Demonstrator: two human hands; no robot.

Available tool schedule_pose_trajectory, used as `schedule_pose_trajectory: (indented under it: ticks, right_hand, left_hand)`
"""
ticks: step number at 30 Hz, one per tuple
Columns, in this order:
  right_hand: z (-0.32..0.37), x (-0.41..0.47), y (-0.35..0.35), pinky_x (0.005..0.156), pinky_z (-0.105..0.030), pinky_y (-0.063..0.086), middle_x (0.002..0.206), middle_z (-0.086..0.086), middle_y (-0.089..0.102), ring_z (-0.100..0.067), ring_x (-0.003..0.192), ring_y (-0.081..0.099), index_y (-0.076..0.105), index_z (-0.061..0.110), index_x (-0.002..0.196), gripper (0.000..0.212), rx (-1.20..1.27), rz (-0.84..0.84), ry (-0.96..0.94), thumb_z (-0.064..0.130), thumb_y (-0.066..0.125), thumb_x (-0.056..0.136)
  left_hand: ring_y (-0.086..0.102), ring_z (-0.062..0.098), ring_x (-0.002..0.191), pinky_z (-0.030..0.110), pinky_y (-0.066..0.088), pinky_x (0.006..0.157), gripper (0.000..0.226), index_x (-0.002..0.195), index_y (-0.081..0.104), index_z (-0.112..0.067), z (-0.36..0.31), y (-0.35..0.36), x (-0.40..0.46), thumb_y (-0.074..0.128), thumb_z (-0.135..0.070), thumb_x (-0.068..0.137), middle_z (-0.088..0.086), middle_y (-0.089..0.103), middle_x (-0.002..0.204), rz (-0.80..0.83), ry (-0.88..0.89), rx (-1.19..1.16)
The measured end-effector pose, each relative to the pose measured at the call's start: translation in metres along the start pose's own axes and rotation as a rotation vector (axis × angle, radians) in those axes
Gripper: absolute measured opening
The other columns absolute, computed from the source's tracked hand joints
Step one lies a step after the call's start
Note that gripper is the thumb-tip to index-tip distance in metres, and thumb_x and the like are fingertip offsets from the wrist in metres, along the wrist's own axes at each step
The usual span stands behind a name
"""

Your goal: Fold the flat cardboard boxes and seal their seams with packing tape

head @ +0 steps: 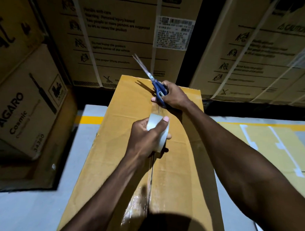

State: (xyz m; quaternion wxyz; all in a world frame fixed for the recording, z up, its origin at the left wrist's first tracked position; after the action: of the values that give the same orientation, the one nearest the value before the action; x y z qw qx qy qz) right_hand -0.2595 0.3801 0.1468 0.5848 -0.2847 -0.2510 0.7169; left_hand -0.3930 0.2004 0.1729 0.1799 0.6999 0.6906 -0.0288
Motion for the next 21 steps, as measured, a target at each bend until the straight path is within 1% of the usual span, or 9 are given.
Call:
schedule_pose_trajectory:
  ticks: [3, 5, 8, 9, 11, 14, 17, 19, 21]
  right_hand:
    - [0.01, -0.015, 0.002, 0.071, -0.037, 0.047, 0.098, 0.003, 0.065, -0.023, 0.087, 0.061, 0.054, 0.021, 0.117, 0.053, -0.369, -0.251, -0.133, 0.052, 0.078, 0.08]
    - [0.013, -0.025, 0.005, 0.063, -0.033, 0.037, 0.088, 0.006, 0.061, -0.026, 0.08, 0.06, 0.052, 0.021, 0.106, 0.038, -0.389, -0.325, -0.233, 0.041, 0.076, 0.084]
    - [-0.003, -0.028, 0.004, 0.074, -0.036, 0.054, 0.097, 0.006, 0.069, -0.021, 0.09, 0.067, 0.056, 0.025, 0.098, 0.04, -0.101, -0.106, -0.134, 0.046, 0.08, 0.076]
    - [-0.007, -0.03, 0.004, 0.08, -0.039, 0.057, 0.099, 0.004, 0.07, -0.019, 0.092, 0.068, 0.057, 0.026, 0.098, 0.046, -0.017, -0.015, -0.11, 0.053, 0.081, 0.07]
    - [-0.01, -0.041, 0.009, 0.077, -0.038, 0.054, 0.092, 0.003, 0.067, -0.016, 0.084, 0.063, 0.056, 0.029, 0.094, 0.047, 0.054, 0.066, -0.099, 0.056, 0.079, 0.063]
    - [-0.016, -0.047, 0.015, 0.072, -0.042, 0.05, 0.087, 0.008, 0.063, -0.015, 0.078, 0.058, 0.052, 0.037, 0.09, 0.034, -0.015, -0.019, -0.06, 0.044, 0.08, 0.072]
    - [-0.009, -0.053, 0.014, 0.068, -0.035, 0.046, 0.092, 0.012, 0.062, -0.013, 0.082, 0.058, 0.048, 0.037, 0.098, 0.043, -0.2, -0.078, -0.068, 0.054, 0.08, 0.075]
    - [0.002, -0.063, 0.012, 0.065, -0.035, 0.044, 0.095, 0.006, 0.065, -0.02, 0.082, 0.059, 0.048, 0.032, 0.105, 0.043, -0.31, -0.156, -0.11, 0.052, 0.077, 0.08]
    - [0.015, -0.08, 0.016, 0.06, -0.035, 0.036, 0.094, -0.005, 0.068, -0.032, 0.079, 0.061, 0.05, 0.022, 0.114, 0.036, -0.506, -0.275, -0.237, 0.035, 0.071, 0.087]
  left_hand:
    - [0.063, 0.022, 0.049, 0.07, 0.055, 0.064, 0.033, 0.086, 0.063, -0.005, 0.005, 0.0, -0.001, 0.075, -0.035, 0.088, 0.021, 0.063, 0.072, 0.028, 0.02, 0.033]
    - [0.066, 0.025, 0.051, 0.073, 0.052, 0.061, 0.043, 0.081, 0.062, -0.006, 0.006, 0.001, -0.002, 0.079, -0.046, 0.082, 0.023, 0.064, 0.072, 0.042, 0.039, 0.071]
    - [0.066, 0.025, 0.051, 0.074, 0.05, 0.058, 0.042, 0.083, 0.064, -0.004, 0.003, 0.0, -0.003, 0.079, -0.043, 0.083, 0.028, 0.065, 0.077, 0.035, 0.04, 0.07]
    - [0.066, 0.024, 0.051, 0.074, 0.05, 0.058, 0.039, 0.084, 0.065, -0.003, 0.0, 0.0, -0.003, 0.078, -0.04, 0.084, 0.032, 0.066, 0.084, 0.034, 0.041, 0.064]
    - [0.067, 0.023, 0.054, 0.072, 0.053, 0.06, 0.039, 0.094, 0.068, -0.003, -0.003, -0.001, -0.004, 0.077, -0.04, 0.085, 0.032, 0.069, 0.097, 0.033, 0.039, 0.065]
    - [0.067, 0.023, 0.059, 0.065, 0.058, 0.066, 0.047, 0.111, 0.069, -0.009, 0.002, -0.001, -0.009, 0.076, -0.046, 0.084, 0.018, 0.073, 0.076, 0.033, -0.014, 0.068]
    - [0.065, 0.02, 0.058, 0.049, 0.06, 0.064, 0.033, 0.092, 0.065, -0.01, 0.01, -0.001, -0.023, 0.073, -0.041, 0.087, 0.013, 0.074, 0.072, 0.038, -0.037, 0.102]
    - [0.064, 0.022, 0.059, 0.051, 0.06, 0.066, 0.029, 0.088, 0.064, -0.01, 0.014, -0.003, -0.033, 0.073, -0.038, 0.089, 0.015, 0.074, 0.073, 0.028, -0.037, 0.096]
    - [0.065, 0.025, 0.062, 0.062, 0.059, 0.07, 0.031, 0.089, 0.064, -0.009, 0.015, -0.004, -0.038, 0.074, -0.038, 0.088, 0.019, 0.074, 0.075, 0.029, -0.03, 0.082]
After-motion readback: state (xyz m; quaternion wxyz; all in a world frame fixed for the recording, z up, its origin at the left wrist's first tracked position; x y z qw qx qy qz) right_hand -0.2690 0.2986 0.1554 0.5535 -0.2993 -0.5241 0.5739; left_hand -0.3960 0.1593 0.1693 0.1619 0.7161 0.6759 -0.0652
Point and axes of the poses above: each hand's wrist, its own x-axis towards the middle knuckle, its own y-axis out of the palm, z = x × y, the point moved 5 cm from there along x, towards the middle knuckle
